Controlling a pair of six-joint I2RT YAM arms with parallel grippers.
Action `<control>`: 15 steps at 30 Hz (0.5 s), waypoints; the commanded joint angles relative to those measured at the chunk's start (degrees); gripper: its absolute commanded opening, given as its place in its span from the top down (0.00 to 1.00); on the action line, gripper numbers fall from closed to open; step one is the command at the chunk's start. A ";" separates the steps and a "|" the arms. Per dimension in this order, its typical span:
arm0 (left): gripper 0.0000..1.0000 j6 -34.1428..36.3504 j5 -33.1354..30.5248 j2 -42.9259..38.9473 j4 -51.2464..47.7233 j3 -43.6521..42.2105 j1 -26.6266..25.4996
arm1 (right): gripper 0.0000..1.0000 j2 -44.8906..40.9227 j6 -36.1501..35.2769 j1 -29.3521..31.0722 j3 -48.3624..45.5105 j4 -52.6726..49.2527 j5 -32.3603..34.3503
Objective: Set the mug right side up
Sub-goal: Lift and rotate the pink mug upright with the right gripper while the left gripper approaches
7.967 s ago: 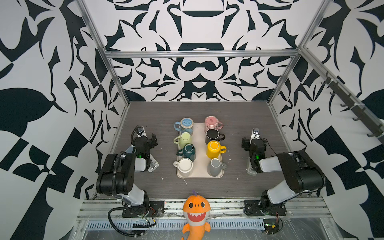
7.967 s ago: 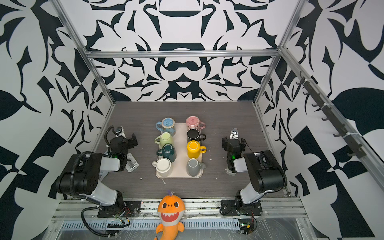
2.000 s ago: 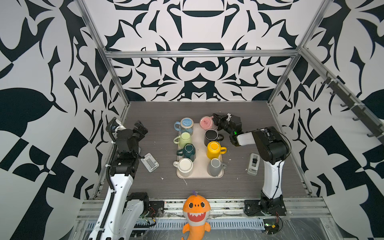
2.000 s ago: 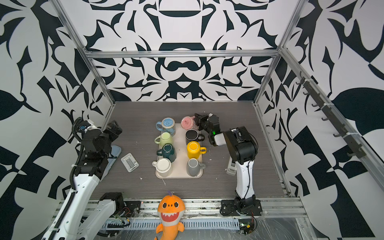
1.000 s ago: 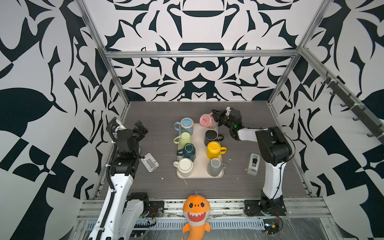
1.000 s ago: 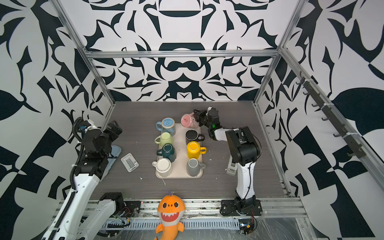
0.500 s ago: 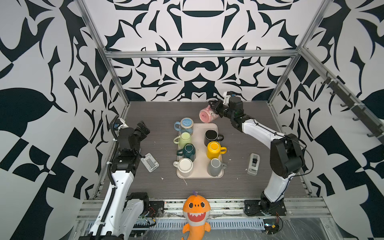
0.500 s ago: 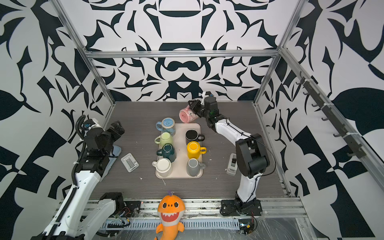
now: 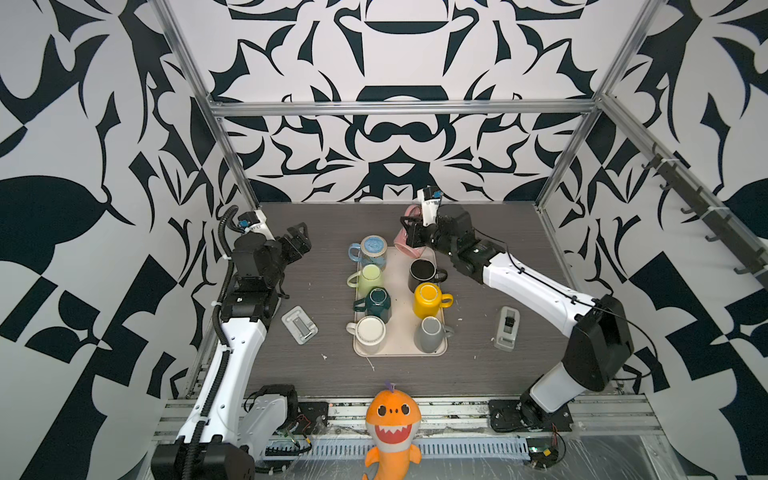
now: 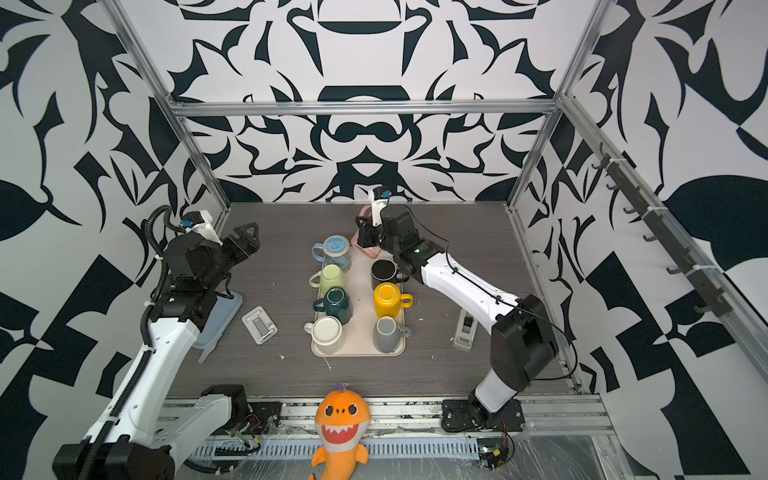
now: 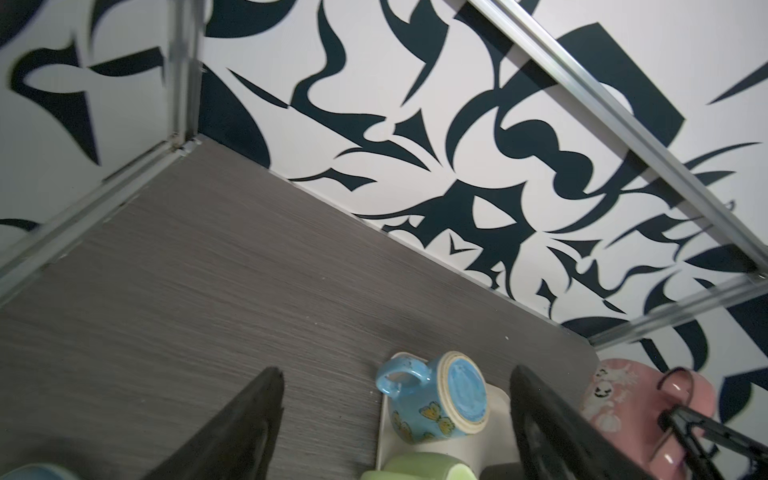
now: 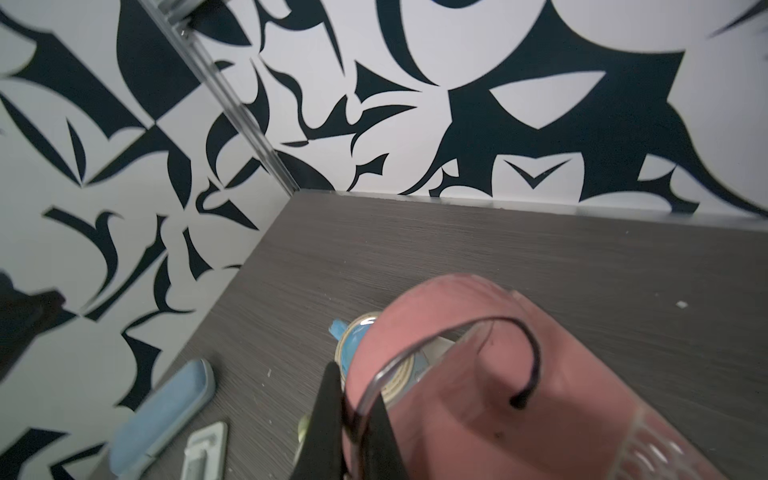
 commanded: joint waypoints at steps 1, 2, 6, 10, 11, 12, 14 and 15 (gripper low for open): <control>0.13 2.12 10.08 2.04 1.35 3.36 -0.22 | 1.00 -6.18 -15.87 3.28 -0.74 8.76 9.98; 0.14 2.46 11.73 2.77 1.35 4.25 -0.17 | 1.00 -6.65 -18.50 4.47 -1.48 9.52 11.80; 0.14 4.85 18.23 5.67 1.04 8.03 -0.80 | 1.00 -8.34 -30.13 9.17 -4.78 14.38 19.80; 0.14 7.52 23.36 7.70 0.10 11.81 -1.70 | 1.00 -8.76 -43.25 13.88 -8.01 21.26 27.20; 0.14 8.37 24.36 8.15 -0.32 12.64 -1.96 | 1.00 -8.52 -46.23 14.79 -8.45 22.92 28.75; 0.14 9.57 25.72 8.58 -1.16 13.67 -2.25 | 1.00 -8.30 -49.54 15.79 -8.91 24.62 30.21; 0.14 12.67 28.38 9.48 -3.54 15.92 -2.86 | 1.00 -7.87 -55.36 17.11 -9.89 28.22 32.49; 0.14 14.56 29.79 9.89 -5.41 17.25 -3.29 | 1.00 -7.66 -58.12 17.67 -10.41 29.77 33.24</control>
